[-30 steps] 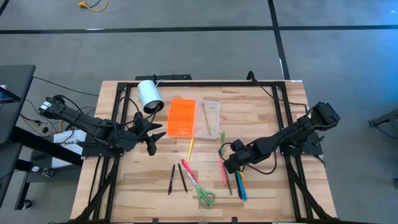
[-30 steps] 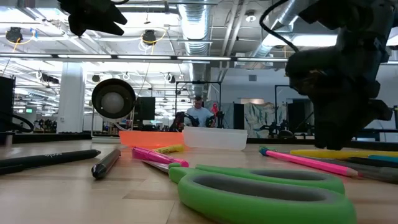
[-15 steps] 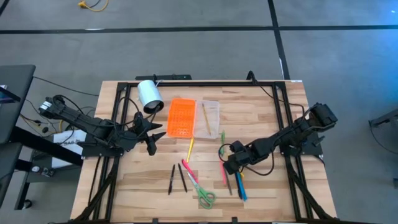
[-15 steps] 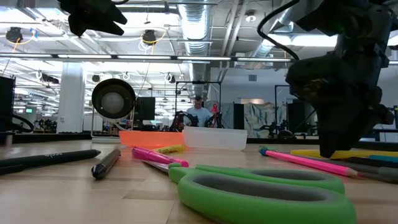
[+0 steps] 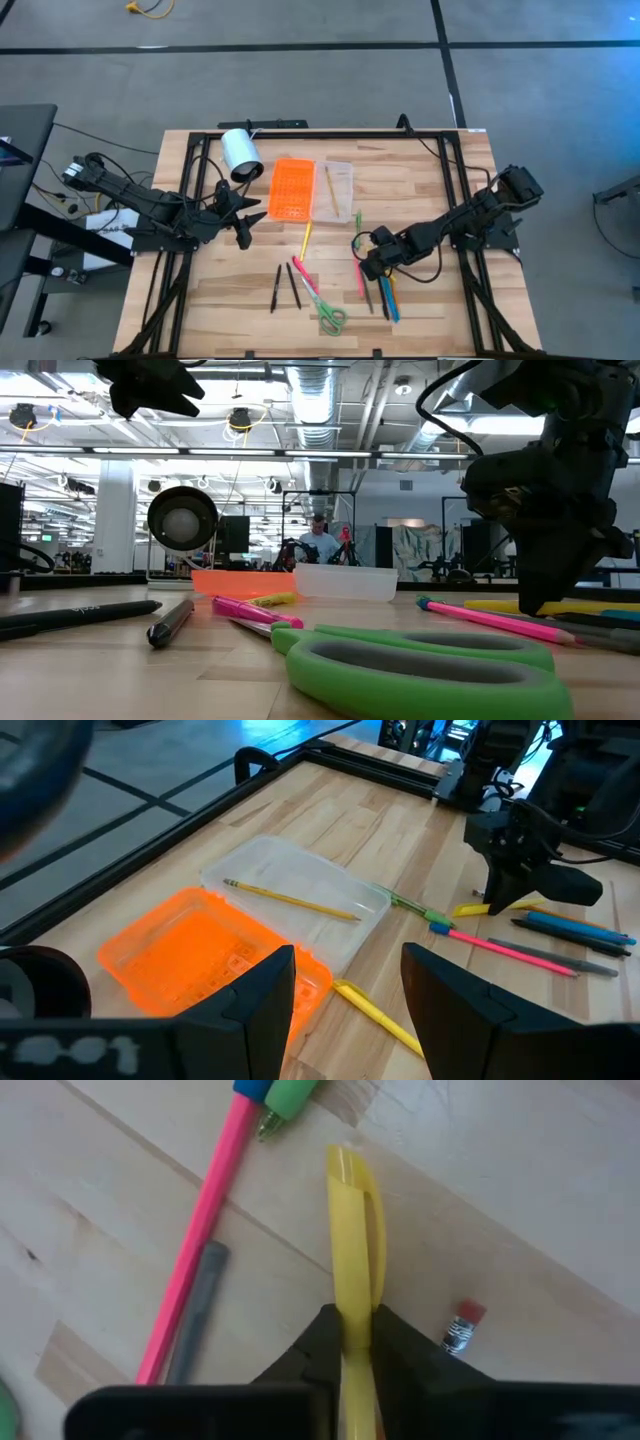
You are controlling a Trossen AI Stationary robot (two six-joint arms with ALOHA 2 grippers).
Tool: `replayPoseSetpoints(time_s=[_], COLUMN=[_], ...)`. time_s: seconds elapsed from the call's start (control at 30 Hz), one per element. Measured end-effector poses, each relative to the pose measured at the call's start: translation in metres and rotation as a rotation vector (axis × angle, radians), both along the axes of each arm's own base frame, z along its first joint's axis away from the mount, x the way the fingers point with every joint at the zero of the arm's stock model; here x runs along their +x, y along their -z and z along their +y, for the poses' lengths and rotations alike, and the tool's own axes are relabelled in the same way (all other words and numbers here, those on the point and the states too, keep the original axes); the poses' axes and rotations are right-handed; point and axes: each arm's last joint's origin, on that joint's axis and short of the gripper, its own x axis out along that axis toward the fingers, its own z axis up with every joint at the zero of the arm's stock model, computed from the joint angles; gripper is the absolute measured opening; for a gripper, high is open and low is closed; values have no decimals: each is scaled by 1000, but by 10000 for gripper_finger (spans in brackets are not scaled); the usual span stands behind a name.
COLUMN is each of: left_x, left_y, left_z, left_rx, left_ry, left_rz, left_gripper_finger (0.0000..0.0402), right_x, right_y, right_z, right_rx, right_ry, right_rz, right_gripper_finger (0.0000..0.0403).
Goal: Pick & place school supplies into a supply box
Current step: Put the right yellow pen into the orange supply box
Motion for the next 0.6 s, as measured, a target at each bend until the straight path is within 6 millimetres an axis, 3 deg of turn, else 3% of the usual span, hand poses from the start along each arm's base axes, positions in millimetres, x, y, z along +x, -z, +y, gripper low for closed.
replayPoseSetpoints(time_s=[0.6], left_x=[0], left_y=[0], left_z=[0], left_rx=[-8], left_ry=[-4], left_rz=[-4], left_gripper_finger=[173], right_x=[1], right_y=[0], right_z=[0], right_rx=[-10], right_ry=[4], right_rz=[-11], right_gripper_finger=[29])
